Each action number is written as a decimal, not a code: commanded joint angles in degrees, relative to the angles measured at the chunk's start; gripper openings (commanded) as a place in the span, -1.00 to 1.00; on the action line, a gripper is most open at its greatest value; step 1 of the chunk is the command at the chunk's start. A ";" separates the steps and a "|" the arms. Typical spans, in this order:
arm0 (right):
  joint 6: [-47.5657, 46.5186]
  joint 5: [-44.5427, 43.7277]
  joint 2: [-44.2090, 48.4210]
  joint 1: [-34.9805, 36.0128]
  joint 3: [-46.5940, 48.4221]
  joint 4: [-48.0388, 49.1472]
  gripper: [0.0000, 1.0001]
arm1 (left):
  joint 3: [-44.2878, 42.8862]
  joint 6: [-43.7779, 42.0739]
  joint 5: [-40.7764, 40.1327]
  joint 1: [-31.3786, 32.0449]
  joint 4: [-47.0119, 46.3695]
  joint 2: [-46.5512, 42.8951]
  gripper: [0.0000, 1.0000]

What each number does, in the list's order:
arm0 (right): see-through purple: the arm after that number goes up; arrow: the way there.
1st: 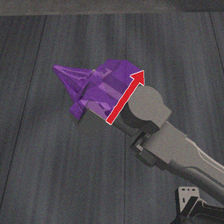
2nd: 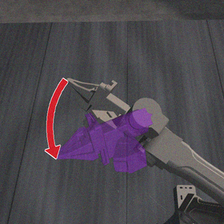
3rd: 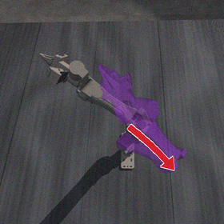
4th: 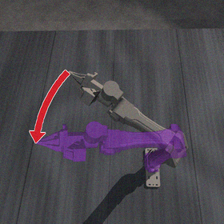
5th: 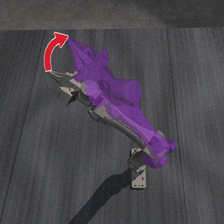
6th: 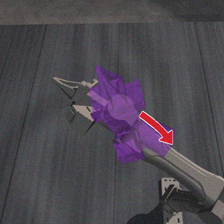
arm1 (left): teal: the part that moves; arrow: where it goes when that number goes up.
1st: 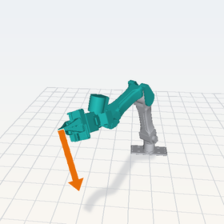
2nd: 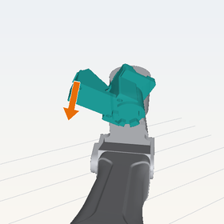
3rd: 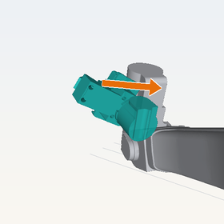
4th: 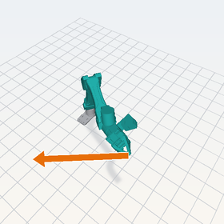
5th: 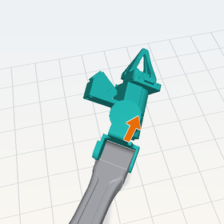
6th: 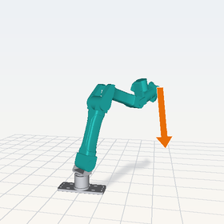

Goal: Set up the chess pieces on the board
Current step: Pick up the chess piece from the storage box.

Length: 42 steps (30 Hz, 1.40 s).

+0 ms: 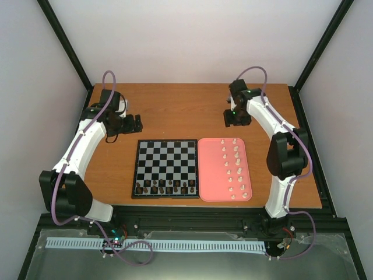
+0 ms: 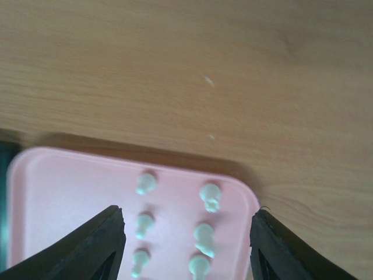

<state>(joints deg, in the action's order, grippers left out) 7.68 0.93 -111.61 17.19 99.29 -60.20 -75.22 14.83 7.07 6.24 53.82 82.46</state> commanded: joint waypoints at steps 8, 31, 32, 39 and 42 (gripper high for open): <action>-1.96 1.39 2.21 -2.99 -10.23 -1.14 0.04 | -0.89 -2.44 2.53 -0.41 -0.17 2.61 1.00; -2.15 -0.18 -3.65 -3.04 -9.30 0.75 -0.16 | -0.37 -2.26 3.12 -0.42 -0.28 3.34 0.99; -2.15 -0.08 -3.85 -3.04 -9.30 0.83 -0.18 | -0.31 -2.28 3.12 -0.42 -0.35 3.35 1.00; -1.82 -0.71 -4.95 -2.99 -9.54 1.84 -0.20 | 0.07 -2.37 2.97 -0.41 -0.55 3.56 0.99; -1.74 -1.01 -5.32 -3.03 -9.28 2.10 -0.20 | 0.15 -2.36 2.87 -0.35 -0.46 3.58 0.99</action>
<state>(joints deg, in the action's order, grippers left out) 5.41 1.26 -115.87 14.59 88.77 -59.02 -75.13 13.61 9.65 6.13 53.76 85.67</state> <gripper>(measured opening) 0.401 0.998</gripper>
